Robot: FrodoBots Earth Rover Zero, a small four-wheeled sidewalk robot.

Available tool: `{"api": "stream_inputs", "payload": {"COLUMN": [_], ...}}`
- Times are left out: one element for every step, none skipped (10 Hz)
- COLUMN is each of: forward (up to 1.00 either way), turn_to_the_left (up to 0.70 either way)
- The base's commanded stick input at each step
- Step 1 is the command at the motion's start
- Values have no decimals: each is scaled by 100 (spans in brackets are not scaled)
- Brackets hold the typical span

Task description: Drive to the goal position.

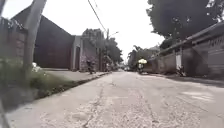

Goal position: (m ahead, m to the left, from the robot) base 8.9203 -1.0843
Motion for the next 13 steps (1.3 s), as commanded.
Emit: {"api": "stream_inputs", "payload": {"forward": [100, 100, 100, 100, 100, 100, 100, 100, 100, 100, 100, 100, 100], "turn_to_the_left": [-12, -15, -8, -16, -23, -8, -14, -25, -13, -4, -24, -9, 0]}}
